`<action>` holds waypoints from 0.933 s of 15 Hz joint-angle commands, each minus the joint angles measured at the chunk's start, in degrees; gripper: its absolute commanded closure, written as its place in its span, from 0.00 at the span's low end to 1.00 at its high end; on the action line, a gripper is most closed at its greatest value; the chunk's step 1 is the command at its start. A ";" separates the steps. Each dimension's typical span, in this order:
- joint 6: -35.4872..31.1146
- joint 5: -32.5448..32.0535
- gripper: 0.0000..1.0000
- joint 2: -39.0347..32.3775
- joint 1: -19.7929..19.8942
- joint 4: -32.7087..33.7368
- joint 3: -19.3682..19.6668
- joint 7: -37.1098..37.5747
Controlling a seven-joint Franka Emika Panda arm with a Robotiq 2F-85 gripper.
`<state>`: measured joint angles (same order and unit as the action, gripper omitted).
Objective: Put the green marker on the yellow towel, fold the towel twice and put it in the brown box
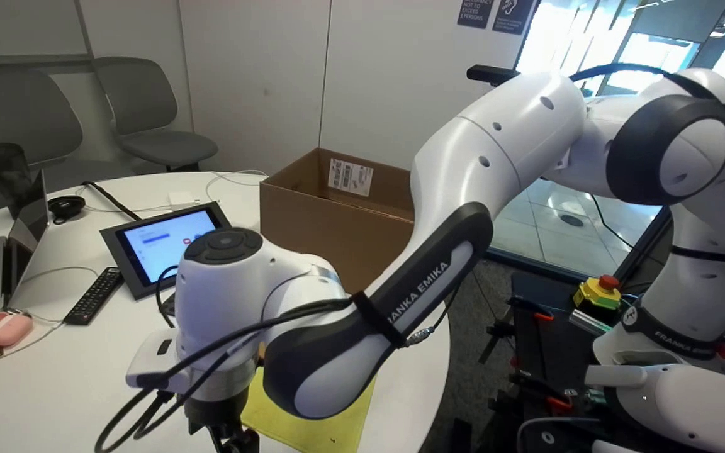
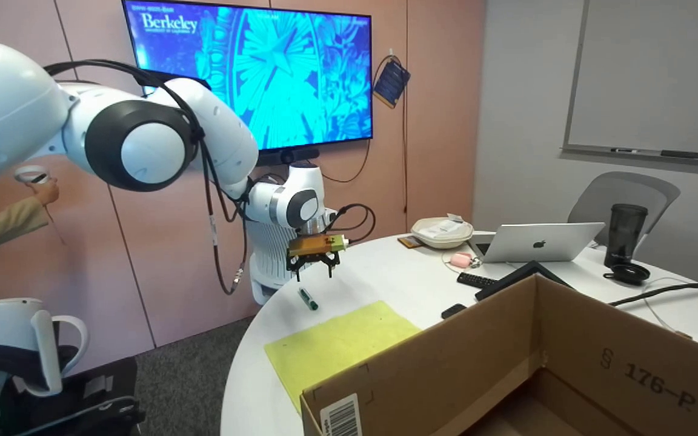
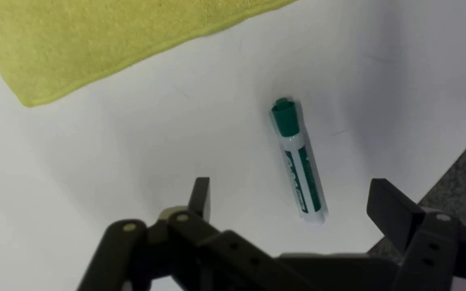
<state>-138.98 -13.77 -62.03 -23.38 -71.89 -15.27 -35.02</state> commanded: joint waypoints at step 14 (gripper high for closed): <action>11.02 -0.87 0.00 -16.93 -5.79 22.10 -0.86 -13.91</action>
<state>-131.22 -15.09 -74.19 -27.99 -58.17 -15.96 -47.59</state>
